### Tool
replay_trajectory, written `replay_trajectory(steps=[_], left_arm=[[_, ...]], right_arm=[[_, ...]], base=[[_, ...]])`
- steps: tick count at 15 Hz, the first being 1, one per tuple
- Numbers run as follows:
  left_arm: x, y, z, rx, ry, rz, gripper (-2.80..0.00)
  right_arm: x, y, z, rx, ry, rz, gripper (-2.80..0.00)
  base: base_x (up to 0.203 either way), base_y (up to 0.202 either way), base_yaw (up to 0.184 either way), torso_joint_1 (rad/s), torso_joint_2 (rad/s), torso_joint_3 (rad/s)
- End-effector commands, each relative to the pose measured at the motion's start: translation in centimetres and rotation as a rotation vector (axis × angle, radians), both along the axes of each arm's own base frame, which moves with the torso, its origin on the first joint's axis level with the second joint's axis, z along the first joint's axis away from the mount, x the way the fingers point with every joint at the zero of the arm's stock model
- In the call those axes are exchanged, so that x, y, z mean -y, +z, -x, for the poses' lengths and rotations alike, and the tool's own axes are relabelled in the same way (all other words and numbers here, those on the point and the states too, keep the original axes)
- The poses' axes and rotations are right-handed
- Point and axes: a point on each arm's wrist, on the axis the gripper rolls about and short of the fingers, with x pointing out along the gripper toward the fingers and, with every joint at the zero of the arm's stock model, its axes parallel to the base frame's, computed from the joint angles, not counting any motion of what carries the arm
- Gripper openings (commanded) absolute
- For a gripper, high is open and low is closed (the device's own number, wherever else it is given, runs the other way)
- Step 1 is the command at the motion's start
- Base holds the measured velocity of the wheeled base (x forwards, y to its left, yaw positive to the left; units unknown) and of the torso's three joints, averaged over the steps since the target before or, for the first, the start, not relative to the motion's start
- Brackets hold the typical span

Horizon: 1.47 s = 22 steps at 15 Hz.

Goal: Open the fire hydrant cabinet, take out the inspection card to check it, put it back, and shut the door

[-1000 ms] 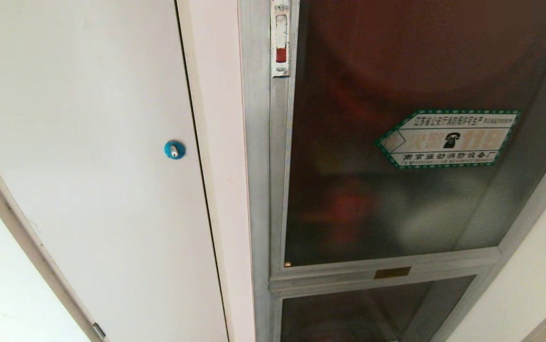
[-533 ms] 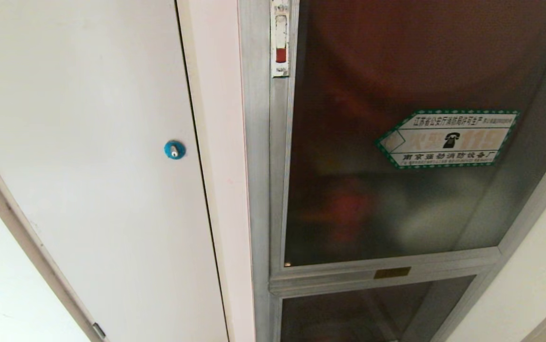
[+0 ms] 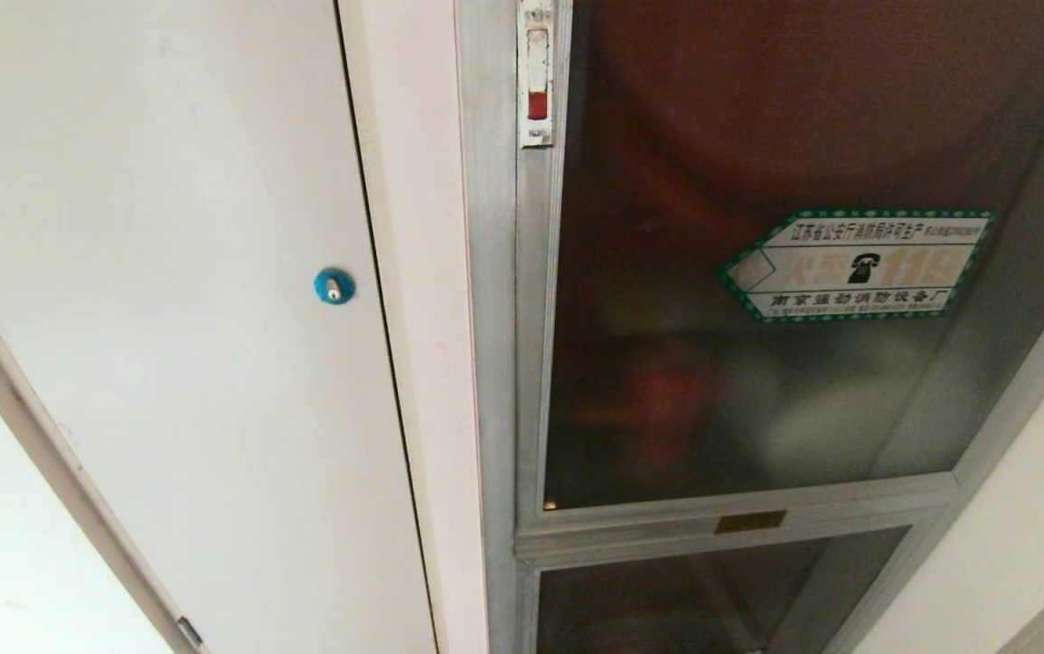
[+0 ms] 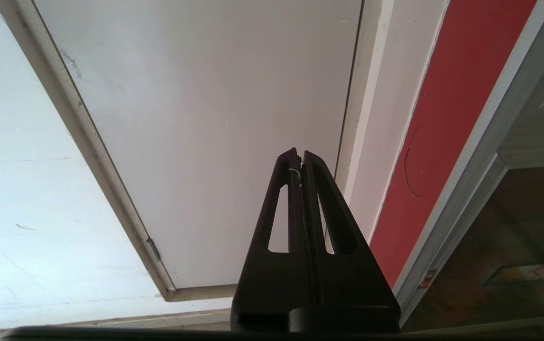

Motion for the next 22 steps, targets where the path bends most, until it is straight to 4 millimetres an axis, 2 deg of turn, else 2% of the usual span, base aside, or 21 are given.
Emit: replay_trajectory(steps=[1,15,22], left_arm=[[0.0,0.02,0.0,0.0,0.0,0.0,-2.8],[0.0,0.04,0.0,0.0,0.001,0.003,-2.8],[0.0,0.03,0.0,-0.001,0.0,0.003,-2.8]], right_arm=[[0.0,0.07,-0.04,0.021,-0.001,0.002,-2.8],[0.0,0.02,-0.05,0.017,0.0,-0.001,-2.8],[0.0,0.02,-0.05,0.016,0.001,-0.002,-2.8]], base=[[0.0,0.0,0.0,0.0,0.0,0.0],[0.0,0.0,0.0,0.0,0.0,0.0],[0.0,0.0,0.106,0.003,0.0,0.001]])
